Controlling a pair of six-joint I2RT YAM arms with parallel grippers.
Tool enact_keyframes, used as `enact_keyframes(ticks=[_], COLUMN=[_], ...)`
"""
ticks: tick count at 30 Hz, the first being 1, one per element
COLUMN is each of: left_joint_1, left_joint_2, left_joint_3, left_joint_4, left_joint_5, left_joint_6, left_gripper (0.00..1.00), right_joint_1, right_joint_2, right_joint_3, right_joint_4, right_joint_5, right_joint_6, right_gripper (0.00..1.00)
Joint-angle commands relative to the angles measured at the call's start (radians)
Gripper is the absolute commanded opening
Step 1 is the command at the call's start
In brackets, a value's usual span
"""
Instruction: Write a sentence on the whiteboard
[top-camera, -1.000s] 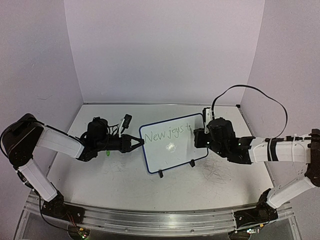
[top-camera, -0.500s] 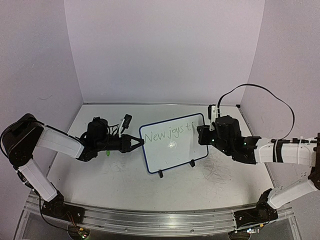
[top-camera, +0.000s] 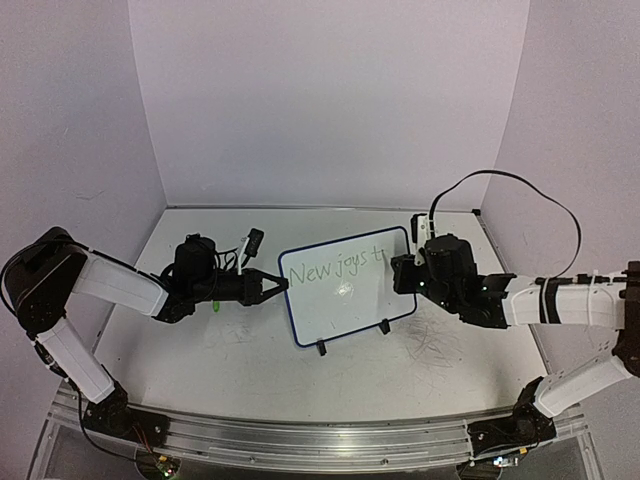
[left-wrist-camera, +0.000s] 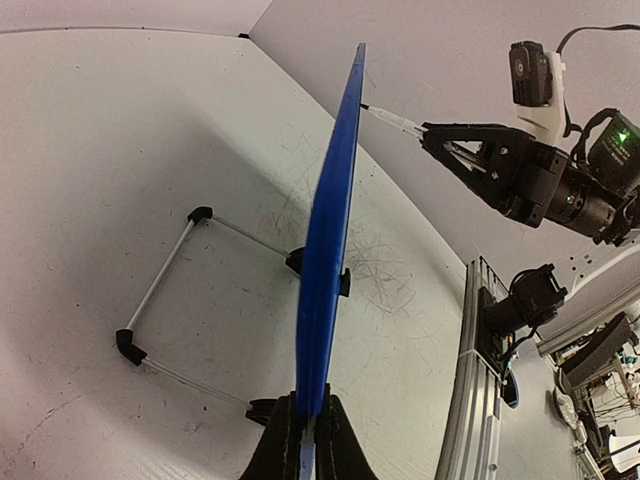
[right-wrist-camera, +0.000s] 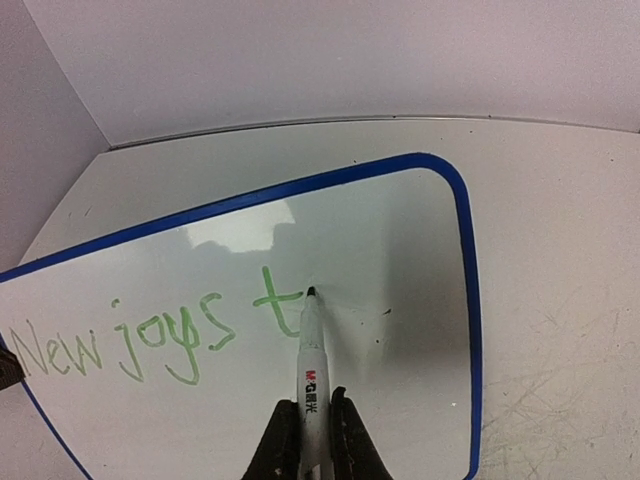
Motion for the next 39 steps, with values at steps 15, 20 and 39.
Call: enact_keyframes(ticks=[15,20,39], left_joint_1=[0.001,0.000,0.000], left_joint_2=[-0.024,-0.028,-0.023], left_joint_3=[0.037,0.035,0.033], left_joint_4=[-0.017,-0.019,-0.020], left_joint_5=[0.014,0.013,0.025], left_joint_6=[0.012,0.012,0.014], left_gripper=[0.00,0.00,0.00], right_joint_1=[-0.003,-0.004,-0.004], right_joint_2=[-0.018,-0.026,0.009], right_joint_3=[-0.031,-0.043,-0.007], right_joint_4=[-0.011,-0.011,0.062], right_joint_5=[0.000,0.004,0.075], right_joint_6=[0.013,0.022,0.003], right_gripper=[0.00,0.00,0.00])
